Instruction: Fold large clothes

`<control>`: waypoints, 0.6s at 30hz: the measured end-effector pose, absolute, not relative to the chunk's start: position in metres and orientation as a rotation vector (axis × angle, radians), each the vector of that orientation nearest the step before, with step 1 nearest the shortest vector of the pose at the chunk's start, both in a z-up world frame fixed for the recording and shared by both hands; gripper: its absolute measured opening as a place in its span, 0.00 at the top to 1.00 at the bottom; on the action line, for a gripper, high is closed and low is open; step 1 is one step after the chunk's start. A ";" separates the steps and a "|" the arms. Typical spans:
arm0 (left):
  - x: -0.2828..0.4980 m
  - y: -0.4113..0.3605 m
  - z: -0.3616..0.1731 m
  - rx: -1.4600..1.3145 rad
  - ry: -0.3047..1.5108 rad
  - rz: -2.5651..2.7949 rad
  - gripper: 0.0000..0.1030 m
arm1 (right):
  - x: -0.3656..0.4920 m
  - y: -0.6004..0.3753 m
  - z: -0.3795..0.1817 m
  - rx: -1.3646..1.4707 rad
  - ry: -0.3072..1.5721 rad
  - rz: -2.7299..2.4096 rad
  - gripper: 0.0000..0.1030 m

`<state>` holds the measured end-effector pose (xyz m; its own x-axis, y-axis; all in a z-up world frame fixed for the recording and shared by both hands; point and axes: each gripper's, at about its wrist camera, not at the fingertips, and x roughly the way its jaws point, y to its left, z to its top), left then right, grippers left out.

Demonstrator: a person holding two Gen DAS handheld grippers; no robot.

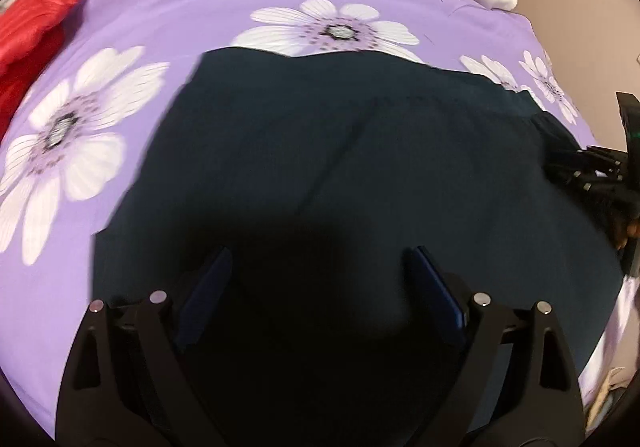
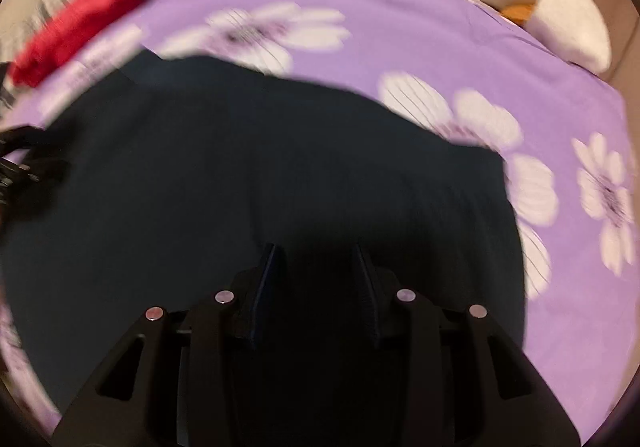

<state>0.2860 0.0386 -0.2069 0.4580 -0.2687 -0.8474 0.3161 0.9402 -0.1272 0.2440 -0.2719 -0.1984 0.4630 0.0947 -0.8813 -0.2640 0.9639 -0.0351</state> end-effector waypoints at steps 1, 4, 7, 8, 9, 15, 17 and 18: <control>0.283 0.048 -0.206 0.047 1.034 -0.338 0.12 | 0.241 -0.280 -0.200 -0.155 1.068 0.213 0.62; 0.275 0.078 -0.206 -0.019 1.061 -0.284 0.12 | 0.232 -0.308 -0.195 -0.064 1.057 0.200 0.65; 0.262 0.106 -0.207 -0.079 1.073 -0.233 0.12 | 0.218 -0.322 -0.193 -0.128 1.056 0.099 0.61; 0.256 0.119 -0.208 -0.073 1.090 -0.174 0.12 | 0.215 -0.328 -0.192 -0.117 1.054 0.088 0.57; 0.249 0.131 -0.207 -0.099 1.097 -0.154 0.12 | 0.208 -0.338 -0.190 -0.093 1.054 0.056 0.56; 0.206 0.159 -0.185 -0.181 1.039 -0.126 0.12 | 0.164 -0.368 -0.165 -0.036 0.992 -0.099 0.54; 0.193 0.140 -0.174 -0.151 1.002 -0.176 0.12 | 0.149 -0.362 -0.156 0.008 0.955 -0.060 0.54; 0.188 0.129 -0.170 -0.131 0.986 -0.200 0.12 | 0.140 -0.352 -0.151 0.031 0.929 -0.022 0.54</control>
<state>0.1884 0.1288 -0.1702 0.5355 -0.2269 -0.8135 0.1086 0.9737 -0.2001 0.1397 -0.3521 -0.1509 0.5988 -0.0058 -0.8008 0.0326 0.9993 0.0172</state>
